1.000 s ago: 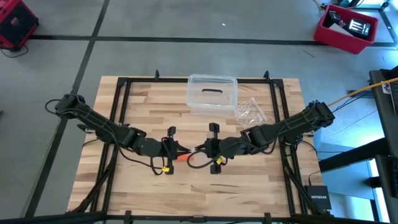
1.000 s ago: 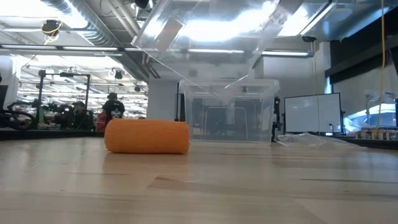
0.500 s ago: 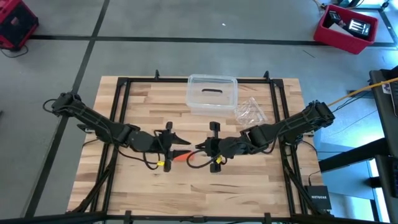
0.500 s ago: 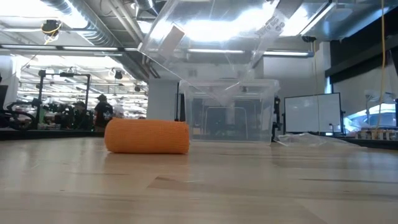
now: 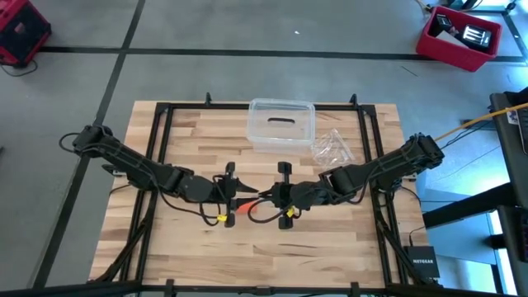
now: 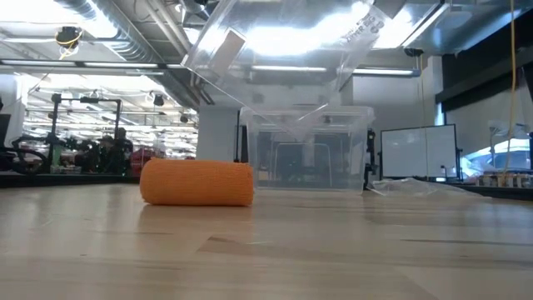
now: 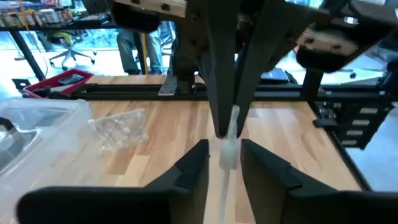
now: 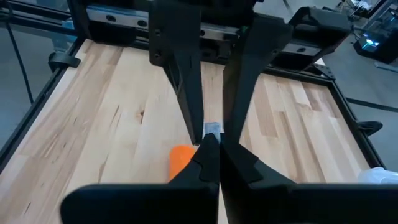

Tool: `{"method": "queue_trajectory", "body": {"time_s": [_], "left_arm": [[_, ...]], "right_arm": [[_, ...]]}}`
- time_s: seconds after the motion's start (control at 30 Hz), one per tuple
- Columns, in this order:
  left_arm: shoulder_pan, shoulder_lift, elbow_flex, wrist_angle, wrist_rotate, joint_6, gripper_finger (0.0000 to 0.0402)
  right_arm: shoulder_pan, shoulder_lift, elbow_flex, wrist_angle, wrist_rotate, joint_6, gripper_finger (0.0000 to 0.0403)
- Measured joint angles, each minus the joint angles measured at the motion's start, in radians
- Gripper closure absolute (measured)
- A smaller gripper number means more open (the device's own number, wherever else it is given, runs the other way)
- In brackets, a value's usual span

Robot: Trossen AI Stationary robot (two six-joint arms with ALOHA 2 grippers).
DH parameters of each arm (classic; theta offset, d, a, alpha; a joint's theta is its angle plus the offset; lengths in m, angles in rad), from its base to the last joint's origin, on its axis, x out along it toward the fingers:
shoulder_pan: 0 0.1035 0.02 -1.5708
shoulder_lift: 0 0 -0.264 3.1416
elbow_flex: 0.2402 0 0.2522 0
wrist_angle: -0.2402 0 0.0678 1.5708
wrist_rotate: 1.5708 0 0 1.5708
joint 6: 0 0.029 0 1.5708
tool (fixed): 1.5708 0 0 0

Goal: Roll bandage
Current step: Open the bottom transparent zip bag

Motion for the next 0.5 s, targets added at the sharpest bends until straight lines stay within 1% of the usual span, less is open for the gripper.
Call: {"method": "queue_trajectory", "body": {"time_s": [0.27, 0.37, 0.5], "left_arm": [[0.0, 0.0, 0.0, 0.003, 0.0, 0.022, 0.0388], [0.0, 0.0, 0.0, 0.0, 0.0, 0.017, 0.0391], [0.0, -0.002, 0.001, -0.023, 0.0, -0.008, 0.0383]], "right_arm": [[0.0, 0.0, 0.0, 0.001, -0.001, 0.0, 0.0402], [0.0, -0.001, 0.0, 0.002, -0.001, 0.0, 0.0403], [0.0, -0.001, 0.003, 0.005, 0.006, 0.0, 0.0403]]}}
